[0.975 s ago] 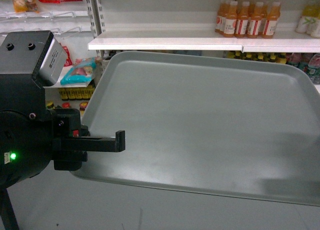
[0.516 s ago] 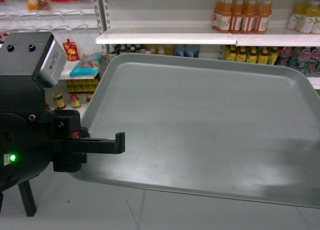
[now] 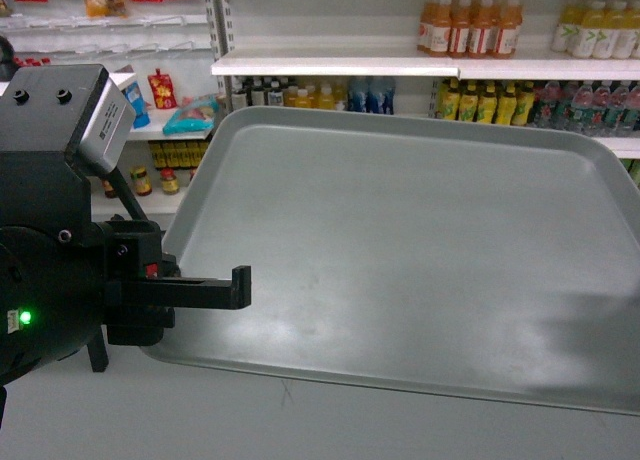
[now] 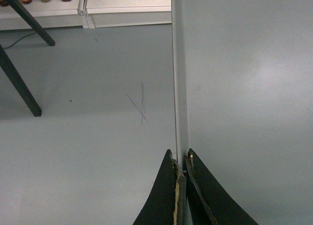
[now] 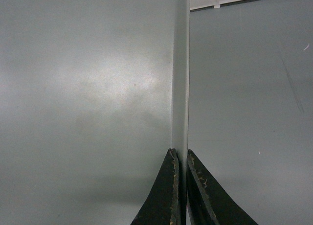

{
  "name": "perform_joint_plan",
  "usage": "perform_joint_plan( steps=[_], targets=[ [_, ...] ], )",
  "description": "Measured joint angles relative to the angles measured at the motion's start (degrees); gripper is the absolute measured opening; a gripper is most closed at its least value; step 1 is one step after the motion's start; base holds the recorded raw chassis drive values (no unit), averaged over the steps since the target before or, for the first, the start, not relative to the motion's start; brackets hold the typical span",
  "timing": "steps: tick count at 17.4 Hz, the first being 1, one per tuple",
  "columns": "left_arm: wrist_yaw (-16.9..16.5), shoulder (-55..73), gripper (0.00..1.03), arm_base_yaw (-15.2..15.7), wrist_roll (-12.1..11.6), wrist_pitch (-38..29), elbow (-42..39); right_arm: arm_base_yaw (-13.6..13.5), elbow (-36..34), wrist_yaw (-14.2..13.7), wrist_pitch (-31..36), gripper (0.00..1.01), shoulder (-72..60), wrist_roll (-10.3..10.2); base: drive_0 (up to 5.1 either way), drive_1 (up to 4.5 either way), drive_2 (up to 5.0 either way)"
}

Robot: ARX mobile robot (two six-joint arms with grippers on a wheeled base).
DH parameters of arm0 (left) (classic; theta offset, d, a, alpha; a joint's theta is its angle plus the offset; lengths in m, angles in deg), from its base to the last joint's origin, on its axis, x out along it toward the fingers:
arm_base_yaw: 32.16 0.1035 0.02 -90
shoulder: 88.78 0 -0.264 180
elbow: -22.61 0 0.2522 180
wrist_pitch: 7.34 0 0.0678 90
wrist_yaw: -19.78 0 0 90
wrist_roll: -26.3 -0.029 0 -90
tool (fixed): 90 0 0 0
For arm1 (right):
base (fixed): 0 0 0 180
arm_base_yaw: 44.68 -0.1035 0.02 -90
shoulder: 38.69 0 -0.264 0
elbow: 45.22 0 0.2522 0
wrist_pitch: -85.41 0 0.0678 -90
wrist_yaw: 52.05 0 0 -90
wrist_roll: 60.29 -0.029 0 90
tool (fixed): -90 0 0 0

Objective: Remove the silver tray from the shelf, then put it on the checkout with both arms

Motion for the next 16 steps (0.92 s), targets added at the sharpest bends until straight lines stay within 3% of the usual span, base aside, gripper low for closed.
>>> perform_joint_plan(
  steps=[3,16],
  targets=[
    [0.1,-0.2,0.03,-0.1,0.0,0.2,0.0,0.0,0.0,0.0,0.0,0.03,0.0,0.0,0.1,-2.81,3.0],
    [0.0,-0.1,0.03,-0.1,0.0,-0.1,0.0,0.0,0.0,0.0,-0.2,0.03,0.0,0.0,-4.8,2.57,2.6]
  ],
)
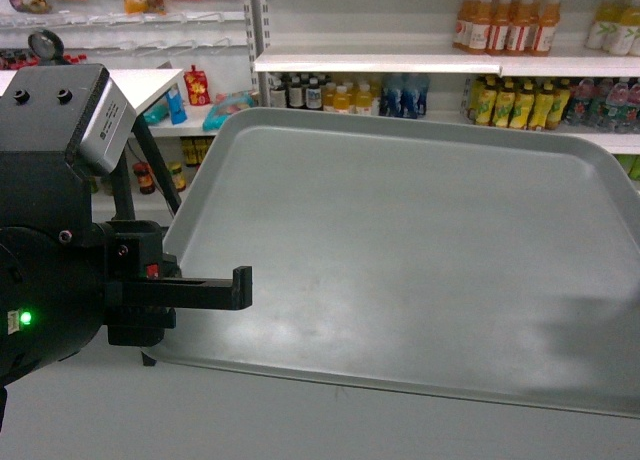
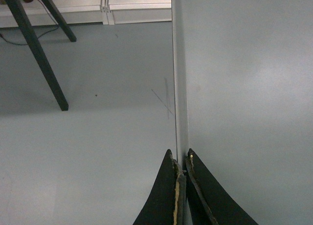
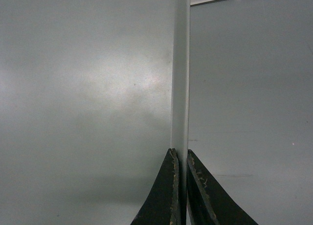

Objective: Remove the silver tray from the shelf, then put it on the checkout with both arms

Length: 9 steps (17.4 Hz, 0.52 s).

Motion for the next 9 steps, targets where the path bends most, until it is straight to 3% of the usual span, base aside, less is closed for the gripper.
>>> perform_joint_plan(
  steps=[9],
  targets=[
    [0.0,0.0,0.03,0.1,0.0,-0.4,0.0,0.0,0.0,0.0,0.5,0.03,0.0,0.0,-4.9,2.52,2.5]
  ],
)
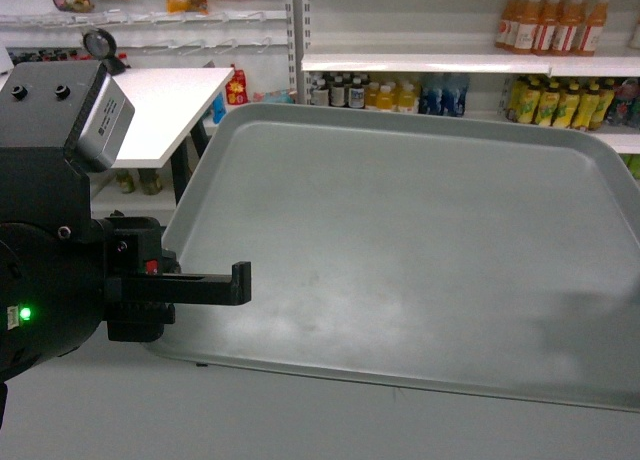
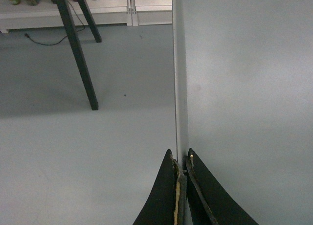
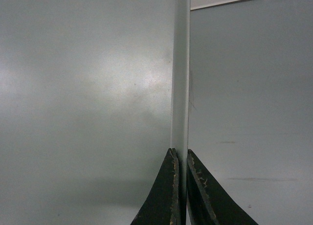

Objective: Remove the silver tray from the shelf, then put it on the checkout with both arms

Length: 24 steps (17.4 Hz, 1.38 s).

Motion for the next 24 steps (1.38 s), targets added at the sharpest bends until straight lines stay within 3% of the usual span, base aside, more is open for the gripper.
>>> perform_joint_plan(
  steps=[24],
  targets=[
    [0.0,0.0,0.03,0.0,0.0,-0.1,0.0,0.0,0.0,0.0,0.0,0.03,0.0,0.0,-5.0,2.43,2.4]
  ],
)
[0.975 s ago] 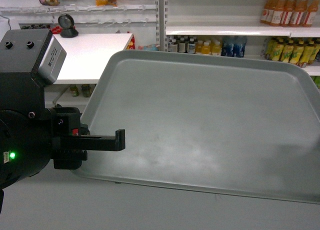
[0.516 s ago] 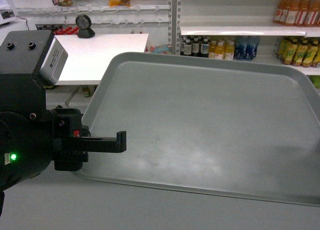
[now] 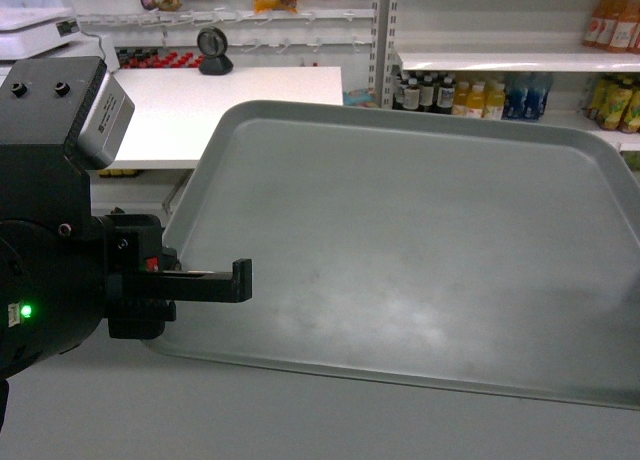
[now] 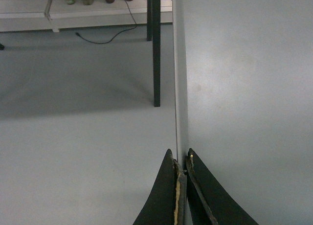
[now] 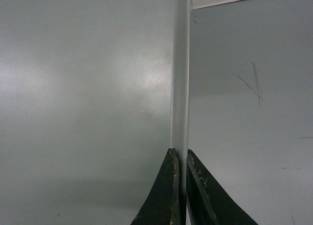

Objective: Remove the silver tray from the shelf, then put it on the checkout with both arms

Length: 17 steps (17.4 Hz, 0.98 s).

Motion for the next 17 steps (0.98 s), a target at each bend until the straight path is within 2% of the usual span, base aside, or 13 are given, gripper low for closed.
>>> perform_joint_plan(
  steps=[14,17],
  targets=[
    [0.0,0.0,0.03,0.0,0.0,0.4,0.0,0.0,0.0,0.0,-0.2,0.03,0.0,0.0,-4.9,2.46,2.5],
    [0.0,0.0,0.03,0.3,-0.2,0.3,0.0,-0.3,0.0,0.0,-0.1,0.03,0.0,-0.4,0.0,0.00,0.0]
  ],
)
